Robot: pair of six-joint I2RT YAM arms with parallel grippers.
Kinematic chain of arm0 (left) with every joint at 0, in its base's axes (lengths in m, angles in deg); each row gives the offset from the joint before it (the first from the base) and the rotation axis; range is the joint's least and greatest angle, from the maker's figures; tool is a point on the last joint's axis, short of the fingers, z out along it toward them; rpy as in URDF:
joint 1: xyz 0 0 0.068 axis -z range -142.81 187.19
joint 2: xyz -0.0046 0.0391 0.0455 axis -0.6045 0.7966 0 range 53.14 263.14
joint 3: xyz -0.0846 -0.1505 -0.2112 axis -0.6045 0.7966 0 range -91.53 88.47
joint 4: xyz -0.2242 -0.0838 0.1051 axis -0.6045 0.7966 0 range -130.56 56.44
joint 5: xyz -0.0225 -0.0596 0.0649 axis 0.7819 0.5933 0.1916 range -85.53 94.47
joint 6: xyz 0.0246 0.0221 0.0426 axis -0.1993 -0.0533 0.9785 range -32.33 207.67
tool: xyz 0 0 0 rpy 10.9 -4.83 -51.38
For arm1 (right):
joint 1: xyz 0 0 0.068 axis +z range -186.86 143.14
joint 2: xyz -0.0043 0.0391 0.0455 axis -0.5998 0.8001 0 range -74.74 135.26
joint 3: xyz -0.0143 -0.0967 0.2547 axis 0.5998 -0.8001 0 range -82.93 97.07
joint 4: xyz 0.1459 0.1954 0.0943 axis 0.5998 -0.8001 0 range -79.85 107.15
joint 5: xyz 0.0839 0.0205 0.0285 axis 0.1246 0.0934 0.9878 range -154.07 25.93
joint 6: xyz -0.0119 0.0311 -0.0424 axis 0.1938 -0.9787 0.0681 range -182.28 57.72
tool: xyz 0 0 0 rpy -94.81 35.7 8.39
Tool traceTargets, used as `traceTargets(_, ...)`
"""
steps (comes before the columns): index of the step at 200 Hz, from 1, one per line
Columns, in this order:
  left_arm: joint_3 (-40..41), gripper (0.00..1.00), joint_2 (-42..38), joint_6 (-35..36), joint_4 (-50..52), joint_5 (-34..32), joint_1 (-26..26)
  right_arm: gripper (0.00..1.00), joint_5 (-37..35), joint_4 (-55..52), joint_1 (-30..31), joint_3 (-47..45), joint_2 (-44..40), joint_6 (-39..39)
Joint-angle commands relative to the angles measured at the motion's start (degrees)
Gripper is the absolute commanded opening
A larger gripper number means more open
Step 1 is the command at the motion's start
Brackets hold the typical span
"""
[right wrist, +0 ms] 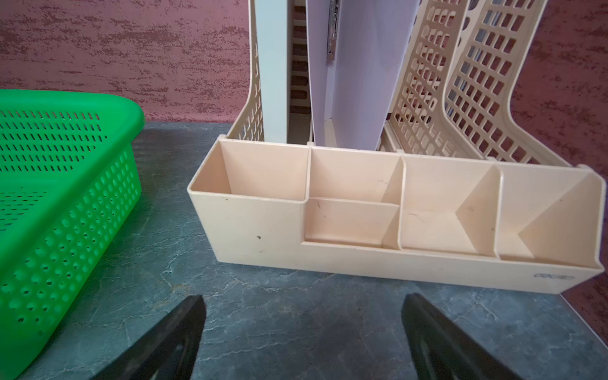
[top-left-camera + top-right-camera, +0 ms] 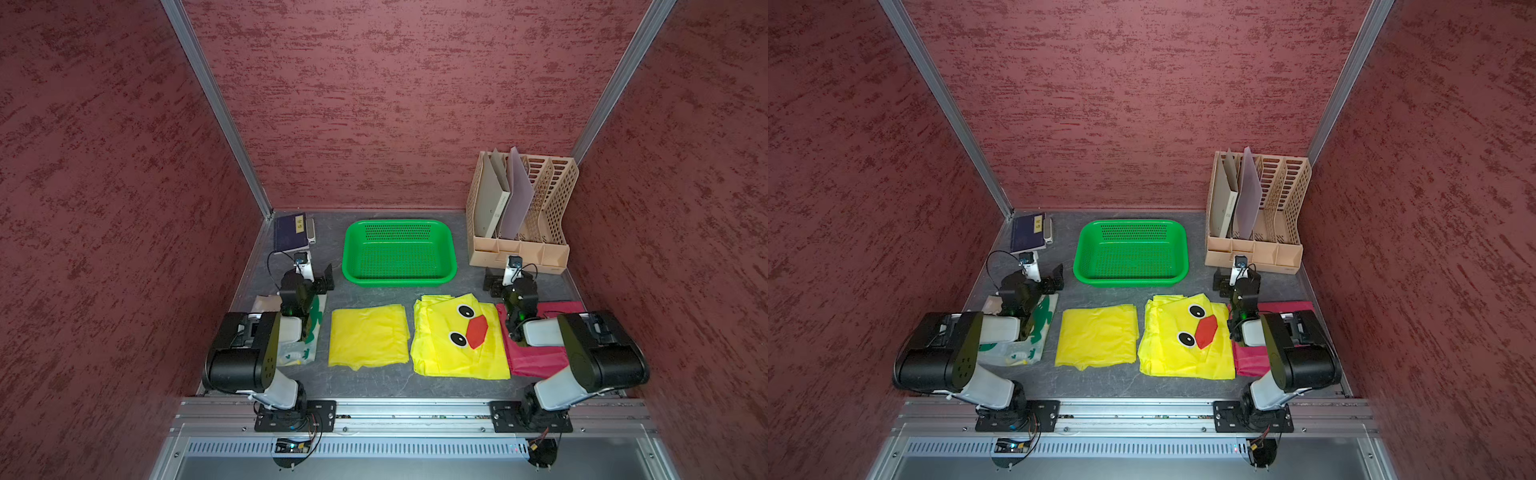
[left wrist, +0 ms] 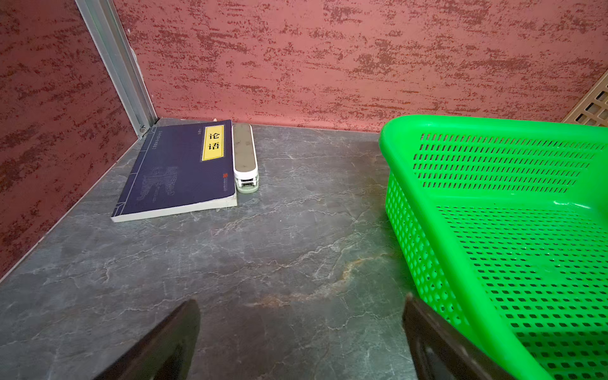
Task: Put the folded raincoat in the basket
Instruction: Pick up the raincoat from the center of the board.
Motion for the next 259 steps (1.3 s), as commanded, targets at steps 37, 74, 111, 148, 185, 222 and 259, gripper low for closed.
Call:
traceTargets(37, -0.5, 1.0, -0.3, 0.1, 0.4, 0.8, -0.4, 0.98, 0.7, 0.6, -0.1, 0.9, -0.2, 0.1)
traceTargets(74, -0.4, 1.0, -0.3, 0.1, 0.4, 0.8, -0.5, 0.98, 0.7, 0.6, -0.1, 0.8, -0.2, 0.1)
traceTargets(111, -0.4, 1.0, -0.2, 0.1, 0.4, 0.8, -0.5, 0.98, 0.8, 0.6, -0.2, 0.8, -0.3, 0.1)
traceTargets(148, -0.4, 1.0, -0.3, 0.1, 0.4, 0.9, -0.5, 0.98, 0.7, 0.7, -0.1, 0.8, -0.3, 0.1)
traceTargets(185, -0.4, 1.0, -0.2, 0.1, 0.5, 1.0, -0.5, 0.98, 0.8, 0.6, -0.2, 0.9, -0.3, 0.1)
traceTargets(222, -0.4, 1.0, -0.3, 0.0, 0.3, 1.0, -0.5, 0.98, -0.1, 0.9, -0.2, 0.7, -0.3, -0.1)
traceTargets(259, -8.1, 1.0, -8.4, -2.1, 19.5, -17.8, 3.3, 0.98, -3.3, -2.2, 0.0, 1.4, -2.8, -1.0)
